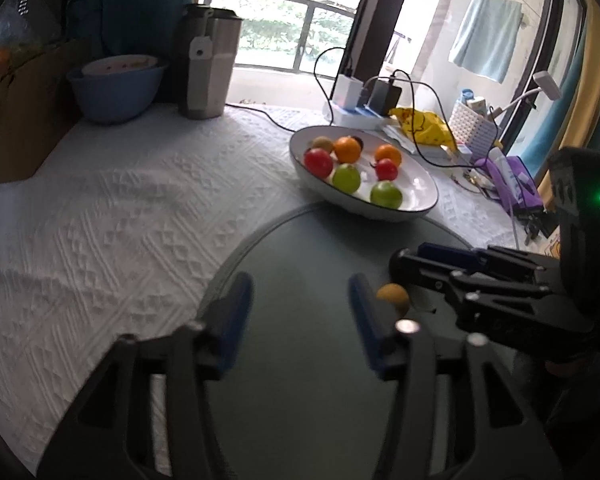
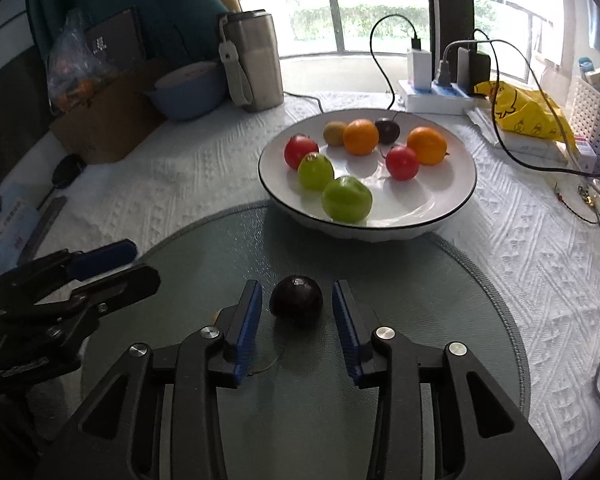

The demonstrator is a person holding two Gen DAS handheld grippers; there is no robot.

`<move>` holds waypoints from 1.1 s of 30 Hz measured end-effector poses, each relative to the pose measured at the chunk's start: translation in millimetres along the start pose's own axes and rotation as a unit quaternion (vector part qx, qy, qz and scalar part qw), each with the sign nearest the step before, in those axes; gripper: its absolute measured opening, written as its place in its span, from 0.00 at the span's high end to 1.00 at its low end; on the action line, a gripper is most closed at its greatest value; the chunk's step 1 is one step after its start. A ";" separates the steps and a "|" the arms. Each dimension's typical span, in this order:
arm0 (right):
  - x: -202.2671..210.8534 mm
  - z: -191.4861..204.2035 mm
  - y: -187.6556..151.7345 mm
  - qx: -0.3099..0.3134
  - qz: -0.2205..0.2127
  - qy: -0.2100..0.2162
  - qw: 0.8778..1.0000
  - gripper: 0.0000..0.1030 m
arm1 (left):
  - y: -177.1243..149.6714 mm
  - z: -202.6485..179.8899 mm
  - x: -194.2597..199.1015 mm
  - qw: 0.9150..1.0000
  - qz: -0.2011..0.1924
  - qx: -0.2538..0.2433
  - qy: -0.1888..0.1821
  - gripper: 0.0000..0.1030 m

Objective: Organize fruits
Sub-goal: 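Grasp the brown round fruit with the left tool while the right tool grasps the dark plum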

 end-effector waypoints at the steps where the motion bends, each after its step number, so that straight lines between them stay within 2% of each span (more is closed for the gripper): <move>1: -1.5 0.1 -1.1 0.001 0.002 0.000 1.000 0.62 | -0.4 0.9 0.3 1.000 -0.001 0.004 -0.001 0.28; 3: -4.0 2.2 -2.4 0.007 0.007 0.004 1.000 0.63 | -1.1 1.2 0.0 1.000 0.000 0.007 -0.001 0.24; 5: -5.4 5.3 -4.3 0.021 0.009 0.000 1.000 0.63 | -2.7 0.5 -0.9 1.000 0.003 0.007 0.000 0.24; 8: -4.8 6.6 -5.5 0.037 0.008 -0.007 0.999 0.69 | -4.7 -3.4 -2.1 1.000 0.007 0.003 -0.001 0.24; 16: 10.2 -2.3 -5.5 0.035 -0.004 -0.005 0.999 0.70 | -7.2 -19.4 -5.1 1.000 0.012 -0.005 -0.002 0.24; 29: 41.2 -32.0 -8.0 0.007 -0.031 -0.016 0.999 0.70 | -15.0 -61.3 -19.2 0.997 0.026 -0.068 0.000 0.25; 33: 44.8 -40.1 -8.0 -0.003 -0.035 -0.015 0.999 0.70 | -18.3 -68.7 -24.6 0.996 0.041 -0.081 -0.001 0.48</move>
Point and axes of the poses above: each gripper's, at about its wrist camera, not at the fingertips, and x roughly against the way its jaws point, z to its left, y to its top, the point moved 4 cm from there along -x, roughly the way its jaws point, and after that the axes turned 11 degrees about -z, right-handed, at the moved point
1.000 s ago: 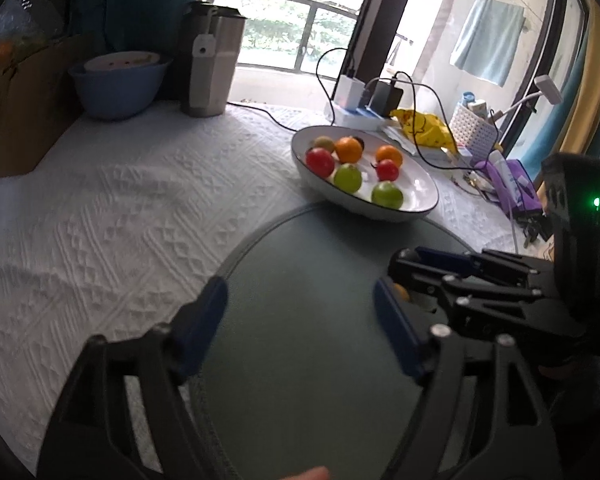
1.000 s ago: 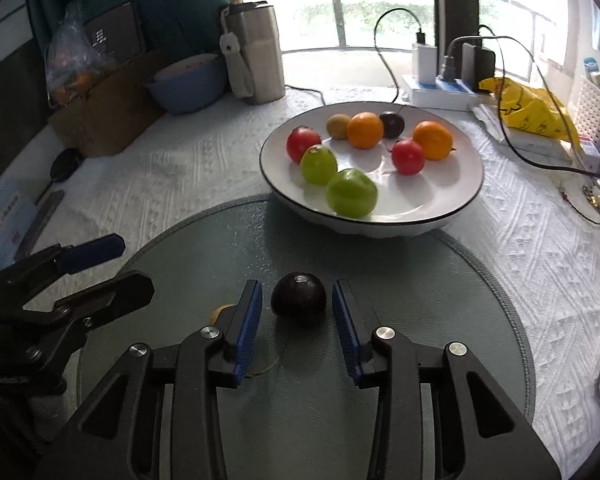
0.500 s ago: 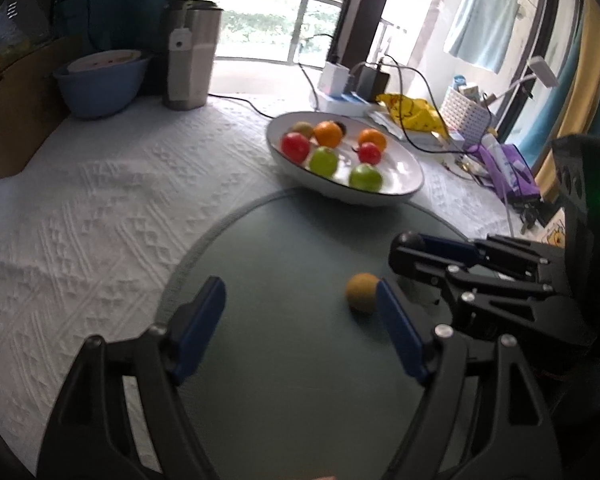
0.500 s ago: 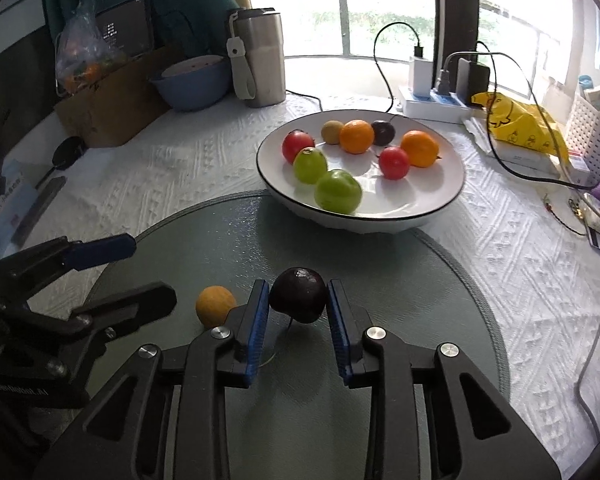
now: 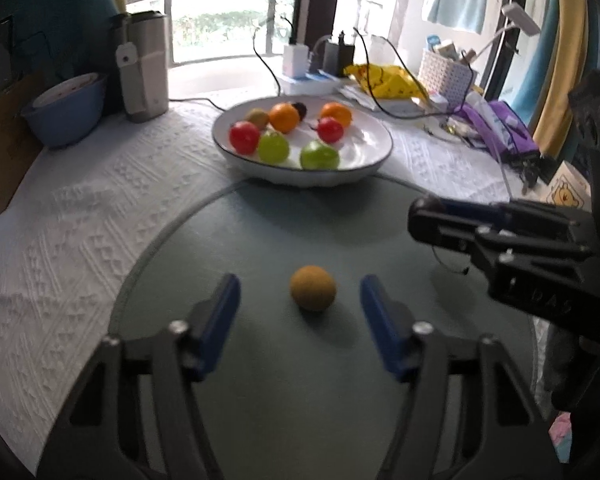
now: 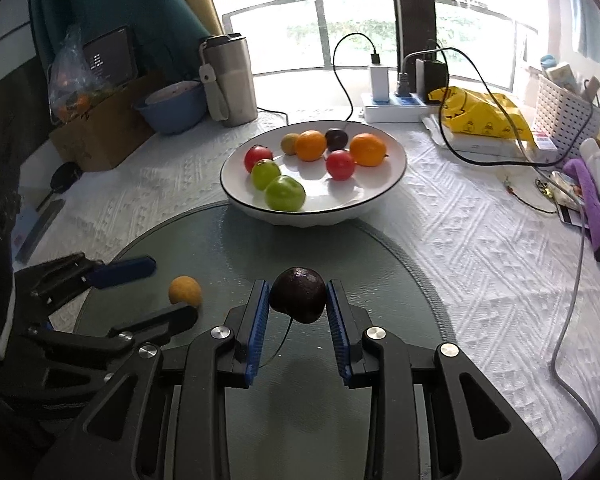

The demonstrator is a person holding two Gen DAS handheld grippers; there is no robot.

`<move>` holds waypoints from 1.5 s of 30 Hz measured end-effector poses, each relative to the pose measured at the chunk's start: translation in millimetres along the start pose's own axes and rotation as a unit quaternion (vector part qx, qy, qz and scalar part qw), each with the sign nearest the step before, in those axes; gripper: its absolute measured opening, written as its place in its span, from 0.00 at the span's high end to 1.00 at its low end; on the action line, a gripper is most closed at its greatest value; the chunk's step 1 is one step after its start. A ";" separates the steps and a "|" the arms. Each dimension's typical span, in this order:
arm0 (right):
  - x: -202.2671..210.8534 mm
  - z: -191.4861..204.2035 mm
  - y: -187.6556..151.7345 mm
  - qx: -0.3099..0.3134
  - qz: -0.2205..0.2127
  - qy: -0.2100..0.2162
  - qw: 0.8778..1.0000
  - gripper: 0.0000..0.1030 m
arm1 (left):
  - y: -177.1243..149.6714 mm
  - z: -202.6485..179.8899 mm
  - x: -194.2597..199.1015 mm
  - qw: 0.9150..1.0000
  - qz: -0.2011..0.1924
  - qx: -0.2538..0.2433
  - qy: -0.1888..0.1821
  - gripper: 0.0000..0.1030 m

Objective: Organize fruits
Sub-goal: 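Grasp the brown round fruit with the left tool while the right tool grasps the dark plum, then carry the brown fruit with the left tool while the right tool carries the plum to the plate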

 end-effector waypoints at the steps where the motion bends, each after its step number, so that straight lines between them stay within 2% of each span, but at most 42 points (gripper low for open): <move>1: 0.9 -1.9 0.6 -0.001 -0.002 0.000 1.000 0.70 | -1.3 -1.1 -2.6 1.000 0.007 -0.001 0.000 0.51; 3: 3.0 -4.9 2.2 -0.003 -0.005 0.001 1.000 0.70 | -3.3 -3.2 -5.9 1.000 0.015 -0.005 0.004 0.60; 8: 6.4 -11.0 5.1 -0.010 -0.014 0.004 1.000 0.70 | -3.4 -9.5 -7.1 1.000 0.019 -0.016 0.004 0.74; 14: 8.8 -16.8 8.5 -0.014 -0.020 0.008 1.000 0.70 | -1.4 -17.8 -7.6 1.000 0.022 -0.020 -0.003 0.74; 31: 14.6 -42.2 33.8 -0.020 -0.046 0.008 0.999 0.70 | 40.0 -38.5 -6.7 0.999 -0.018 -0.044 -0.019 0.74; 45: -1.9 -68.0 51.9 -0.031 -0.051 0.004 0.998 0.70 | 74.4 -49.7 -37.5 0.997 -0.031 -0.059 -0.034 0.74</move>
Point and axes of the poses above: each gripper's, at about its wrist camera, not at the fingertips, and x roughly against the way its jaws point, z to its left, y to its top, the point moved 4 cm from there along -x, roughly the way its jaws point, and after that the axes turned 11 degrees about -z, right-handed, at the moved point
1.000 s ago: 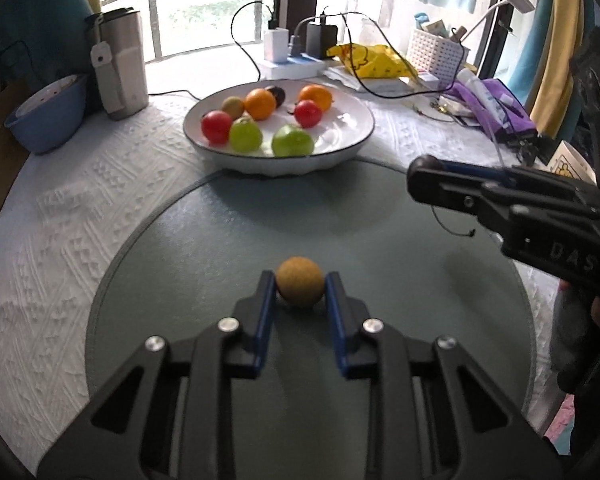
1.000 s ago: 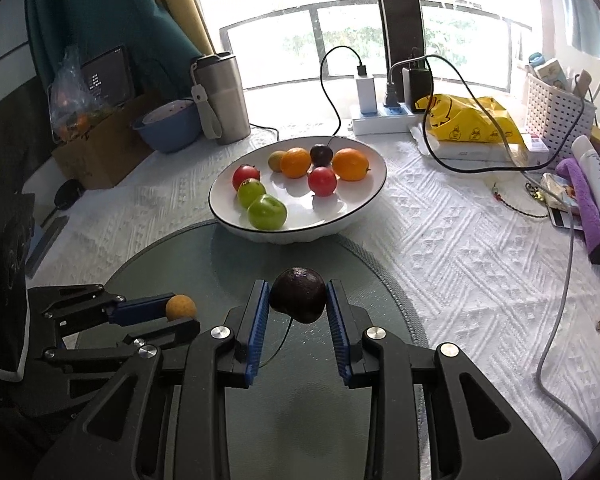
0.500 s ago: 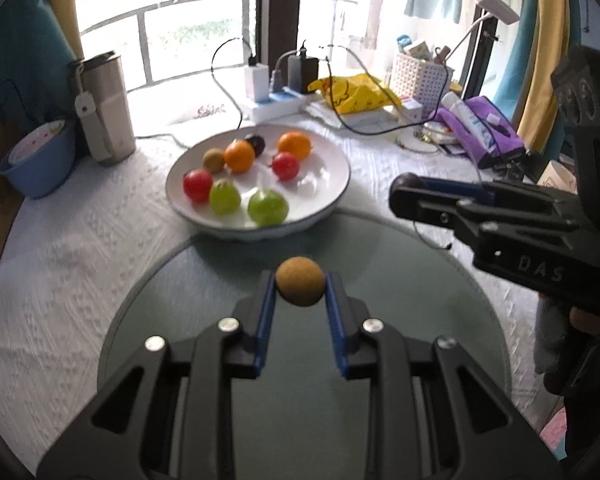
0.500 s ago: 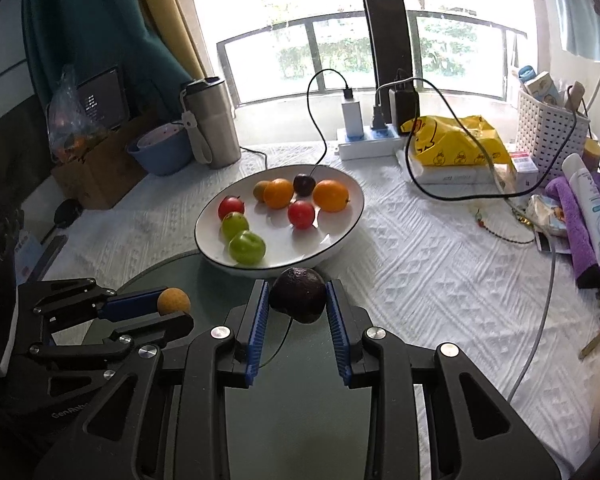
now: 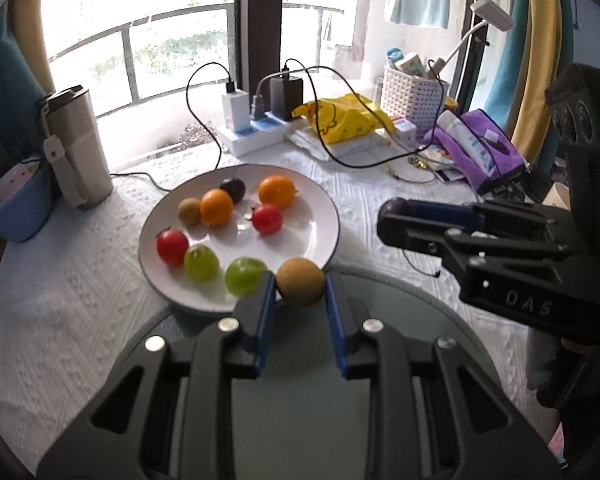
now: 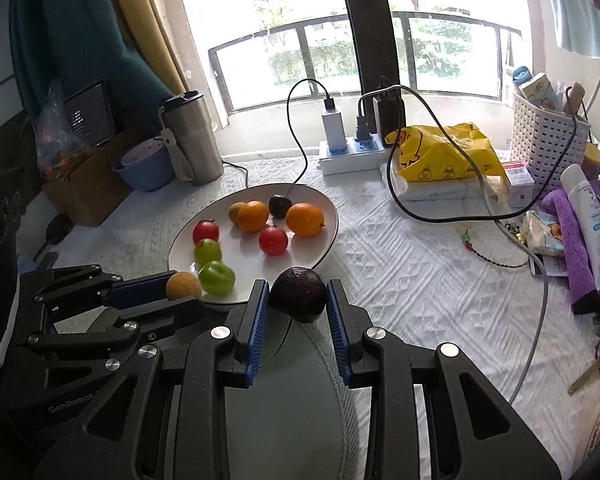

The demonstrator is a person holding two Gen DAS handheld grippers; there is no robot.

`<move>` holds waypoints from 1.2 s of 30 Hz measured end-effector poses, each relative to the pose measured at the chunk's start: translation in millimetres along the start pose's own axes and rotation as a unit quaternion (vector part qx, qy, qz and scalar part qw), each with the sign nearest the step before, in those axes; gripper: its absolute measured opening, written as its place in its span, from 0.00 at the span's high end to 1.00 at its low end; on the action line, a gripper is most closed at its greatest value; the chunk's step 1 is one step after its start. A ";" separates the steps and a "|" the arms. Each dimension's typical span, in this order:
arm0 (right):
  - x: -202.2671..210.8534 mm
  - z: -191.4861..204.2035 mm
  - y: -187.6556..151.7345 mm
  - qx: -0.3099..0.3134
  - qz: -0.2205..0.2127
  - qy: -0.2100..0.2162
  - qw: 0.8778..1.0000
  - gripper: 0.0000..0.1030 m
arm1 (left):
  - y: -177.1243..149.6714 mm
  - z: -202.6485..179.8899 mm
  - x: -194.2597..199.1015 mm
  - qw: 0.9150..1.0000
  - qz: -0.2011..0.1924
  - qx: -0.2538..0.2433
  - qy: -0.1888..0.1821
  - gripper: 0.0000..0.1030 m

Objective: Organize fruits
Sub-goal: 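Carry the brown fruit with the left tool while the right tool carries the plum to the plate, then release the brown fruit onto the plate with the left tool while the right tool releases the plum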

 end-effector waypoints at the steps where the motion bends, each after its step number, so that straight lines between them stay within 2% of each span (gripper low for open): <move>1: -2.2 -1.5 1.3 -0.001 0.000 0.000 1.000 0.70 | 0.9 -0.1 -2.6 1.000 0.000 0.000 0.000 0.74; 16: -39.9 -8.5 14.2 0.004 0.010 0.008 1.000 0.70 | 9.7 12.4 -47.4 0.999 0.014 -0.020 0.026 0.74; 24: -62.2 -4.8 15.7 0.012 0.021 0.017 1.000 0.70 | 13.6 35.6 -61.5 0.999 0.022 -0.002 0.039 0.74; 36: -72.3 6.1 8.2 0.031 0.037 0.029 0.998 0.70 | 12.4 44.4 -68.6 0.999 0.027 0.016 0.027 0.74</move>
Point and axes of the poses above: each gripper's, at about its wrist camera, not at the fingertips, and x roughly against the way its jaws point, z to its left, y to its top, the point moved 4 cm from there along -x, roughly the way its jaws point, and after that the axes turned 11 degrees about -z, right-handed, at the moved point
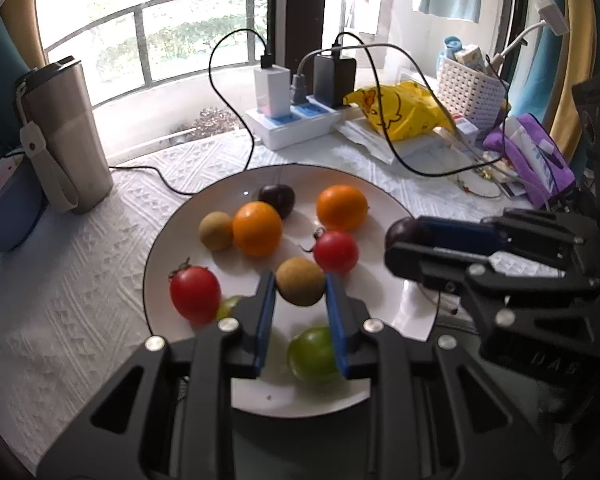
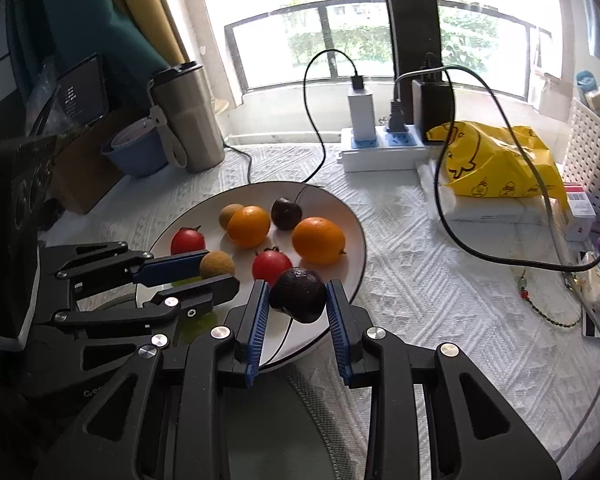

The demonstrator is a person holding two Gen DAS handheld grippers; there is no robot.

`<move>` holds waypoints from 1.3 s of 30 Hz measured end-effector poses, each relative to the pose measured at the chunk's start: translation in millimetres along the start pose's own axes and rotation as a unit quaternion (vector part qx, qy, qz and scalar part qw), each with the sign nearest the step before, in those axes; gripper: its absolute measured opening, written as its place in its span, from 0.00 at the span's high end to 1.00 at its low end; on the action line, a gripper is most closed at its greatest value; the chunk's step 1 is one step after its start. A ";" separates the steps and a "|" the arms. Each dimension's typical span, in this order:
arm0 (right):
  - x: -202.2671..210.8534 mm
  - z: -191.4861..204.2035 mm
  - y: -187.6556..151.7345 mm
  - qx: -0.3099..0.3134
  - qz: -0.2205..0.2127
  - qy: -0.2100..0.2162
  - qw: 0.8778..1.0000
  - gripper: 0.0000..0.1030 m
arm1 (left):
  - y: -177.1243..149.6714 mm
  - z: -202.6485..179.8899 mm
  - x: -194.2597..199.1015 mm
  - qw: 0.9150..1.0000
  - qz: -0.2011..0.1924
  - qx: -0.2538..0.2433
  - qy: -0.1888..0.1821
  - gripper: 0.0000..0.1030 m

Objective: Organize fruits
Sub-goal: 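Release the brown fruit onto the plate with the left tool while the right tool releases the plum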

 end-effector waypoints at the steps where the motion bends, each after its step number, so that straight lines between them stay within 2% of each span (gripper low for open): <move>1: -0.6 1.4 -0.6 0.002 0.002 0.001 1.000 0.70 | -0.1 0.5 0.2 1.000 0.000 0.001 0.000 0.74; 18: 9.3 8.1 -0.6 0.006 0.003 -0.014 1.000 0.69 | 0.4 5.8 19.6 1.000 -0.010 0.012 0.002 0.73; 29: 30.8 23.2 2.9 0.011 -0.012 -0.020 1.000 0.69 | 0.8 7.9 50.7 0.999 -0.032 0.014 0.016 0.70; 31: 36.4 26.4 3.2 0.013 -0.015 -0.021 1.000 0.69 | 0.2 8.4 56.5 0.999 -0.035 0.016 0.019 0.66; 32: 38.3 27.4 3.4 0.014 -0.015 -0.022 1.000 0.69 | -0.1 9.1 60.3 0.999 -0.038 0.018 0.020 0.56; 33: 41.1 29.2 3.3 0.016 -0.017 -0.023 0.999 0.69 | -0.4 9.8 63.3 0.999 -0.041 0.021 0.019 0.55; 39: 56.2 39.7 2.3 0.023 -0.023 -0.026 0.999 0.69 | -2.1 9.9 84.1 0.998 -0.052 0.023 0.024 0.54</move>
Point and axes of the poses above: each gripper's, at about its wrist camera, not at the fingertips, and x roughly against the way its jaws point, z to its left, y to its top, the point moved 4 cm from there along -x, roughly the way its jaws point, and after that the axes turned 11 degrees about -z, right-handed, at the moved point
